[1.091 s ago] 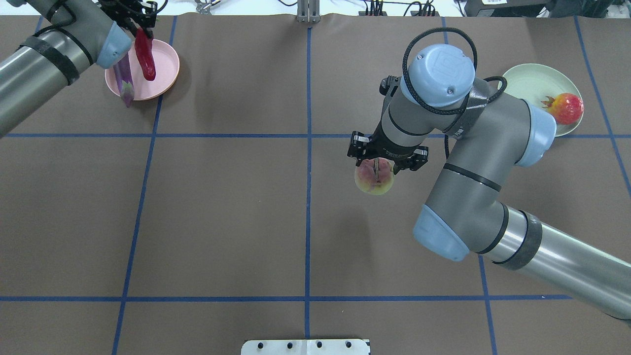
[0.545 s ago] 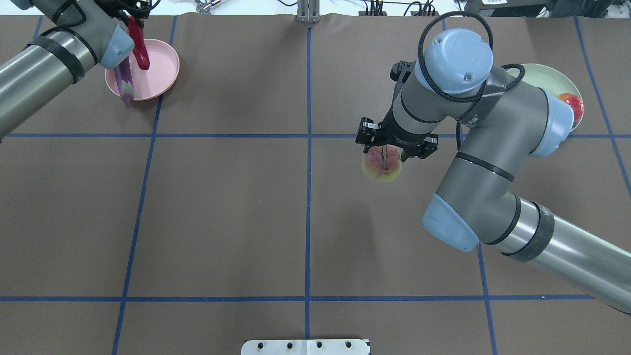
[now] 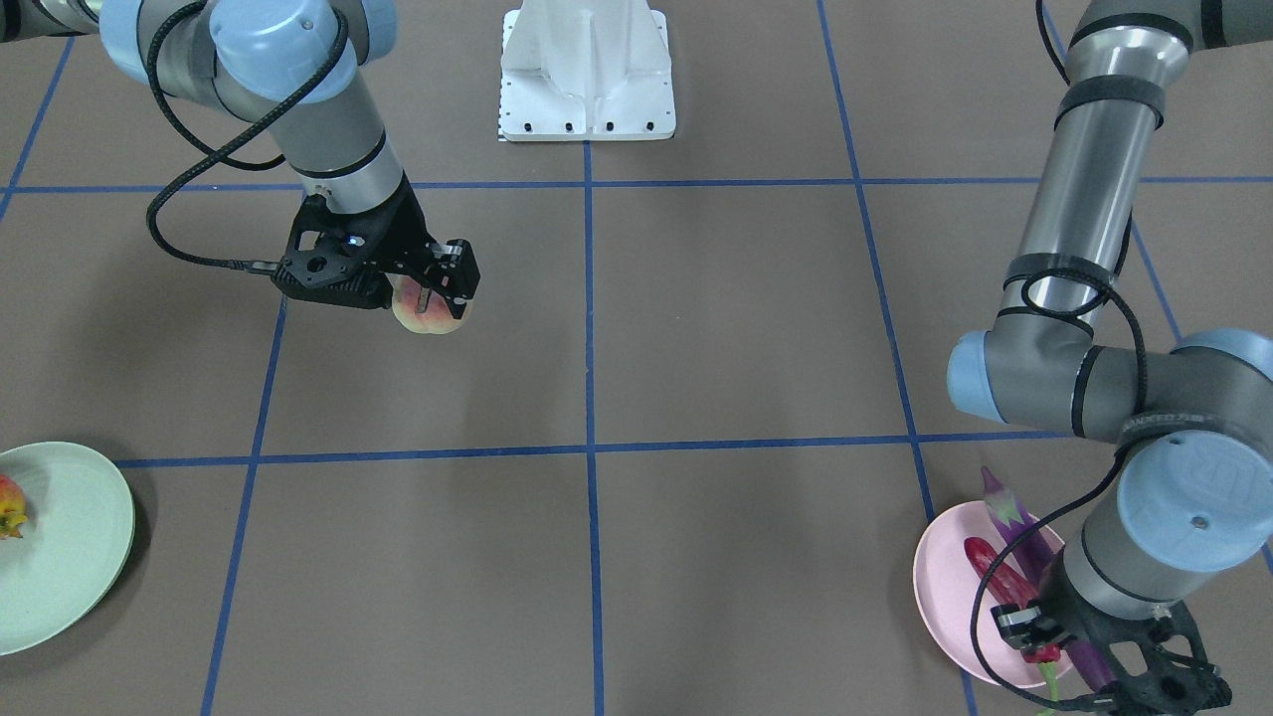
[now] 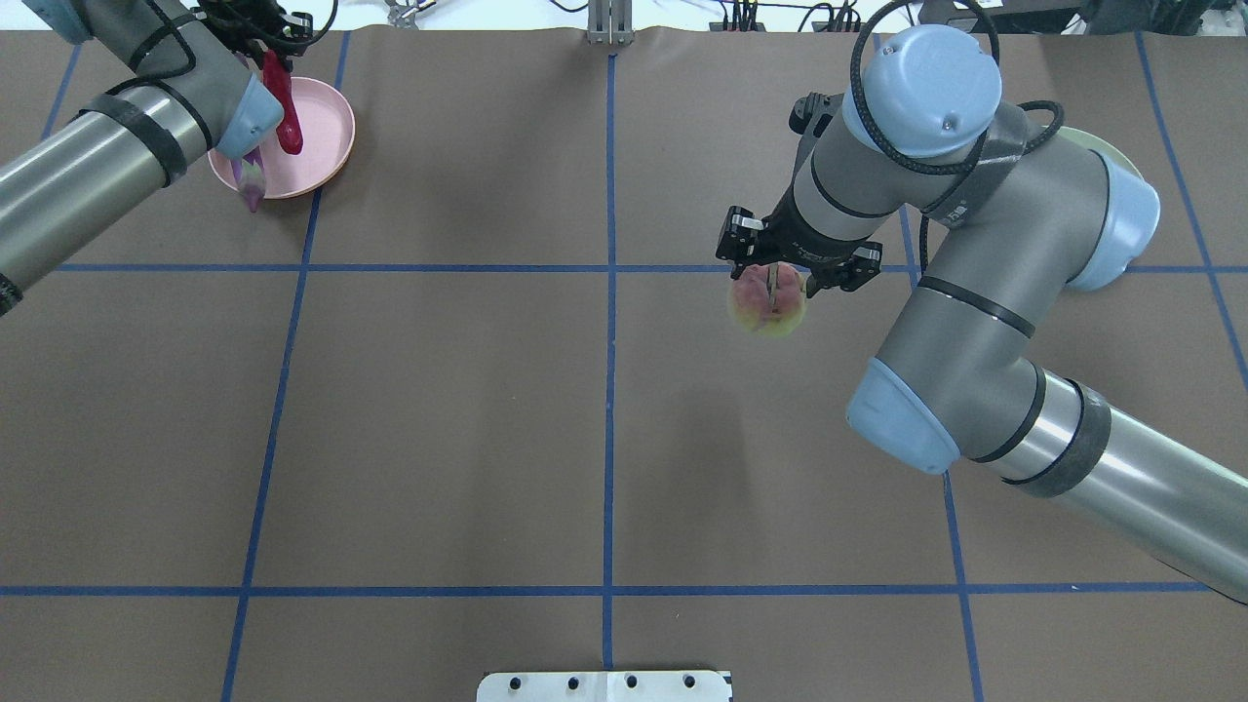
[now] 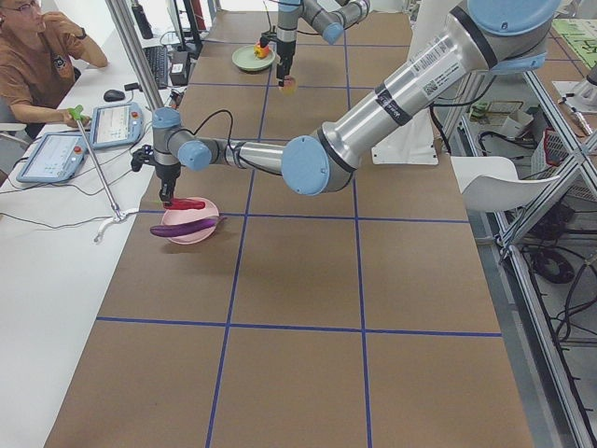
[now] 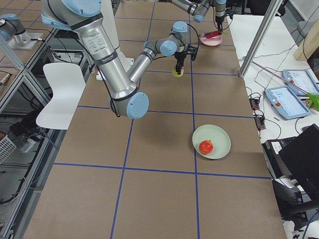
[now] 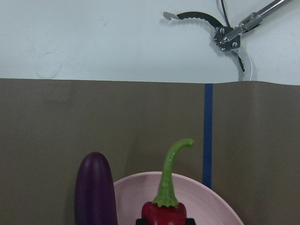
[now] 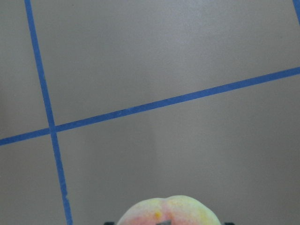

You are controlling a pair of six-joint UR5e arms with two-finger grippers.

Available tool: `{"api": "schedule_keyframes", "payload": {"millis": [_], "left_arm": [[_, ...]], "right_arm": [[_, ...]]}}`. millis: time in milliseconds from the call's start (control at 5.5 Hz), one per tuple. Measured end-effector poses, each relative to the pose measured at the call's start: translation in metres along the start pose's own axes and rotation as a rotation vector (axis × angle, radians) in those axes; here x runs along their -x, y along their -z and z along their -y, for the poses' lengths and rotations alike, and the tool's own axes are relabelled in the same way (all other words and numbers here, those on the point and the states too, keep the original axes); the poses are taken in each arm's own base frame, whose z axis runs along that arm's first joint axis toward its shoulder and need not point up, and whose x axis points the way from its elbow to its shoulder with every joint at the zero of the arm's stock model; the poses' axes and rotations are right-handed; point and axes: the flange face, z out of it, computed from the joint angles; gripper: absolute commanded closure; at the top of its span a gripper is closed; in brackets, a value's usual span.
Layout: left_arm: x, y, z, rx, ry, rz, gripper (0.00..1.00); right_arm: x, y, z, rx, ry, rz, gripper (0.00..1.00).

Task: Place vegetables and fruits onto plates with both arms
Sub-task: 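Carry peach to green plate while left gripper lowers chili onto pink plate, then release the peach on the green plate and withdraw both grippers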

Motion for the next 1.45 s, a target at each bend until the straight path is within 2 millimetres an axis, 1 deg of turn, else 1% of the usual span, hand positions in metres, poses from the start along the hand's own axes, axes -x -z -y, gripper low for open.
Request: {"api": "schedule_keyframes", "payload": {"millis": [182, 364, 545, 727, 909, 1091, 1273, 1455], "left_arm": [[0.0, -0.003, -0.001, -0.01, -0.006, 0.016, 0.0], [0.001, -0.003, -0.001, -0.022, -0.011, 0.03, 0.0], [-0.001, 0.002, 0.001, -0.033, -0.015, 0.027, 0.0], [-0.007, 0.015, 0.004, -0.047, -0.021, 0.01, 0.0], [-0.013, 0.032, 0.003, -0.037, -0.027, -0.038, 0.0], [-0.003, 0.047, -0.012, -0.011, -0.031, -0.101, 0.0], [0.032, 0.062, -0.043, 0.001, -0.041, -0.143, 0.0], [0.078, 0.072, -0.079, 0.006, -0.089, -0.157, 0.0]], "right_arm": [[-0.001, 0.003, 0.006, -0.016, -0.005, -0.001, 1.0], [-0.007, 0.01, 0.021, -0.048, 0.008, -0.006, 1.0], [-0.029, 0.021, 0.056, -0.093, 0.061, -0.032, 1.0], [-0.064, 0.025, 0.099, -0.121, 0.139, -0.085, 1.0], [-0.105, 0.023, 0.139, -0.127, 0.219, -0.147, 1.0], [-0.148, 0.02, 0.168, -0.118, 0.279, -0.201, 1.0], [-0.191, 0.015, 0.185, -0.096, 0.322, -0.248, 1.0], [-0.224, 0.0, 0.2, -0.084, 0.347, -0.27, 1.0]]}}
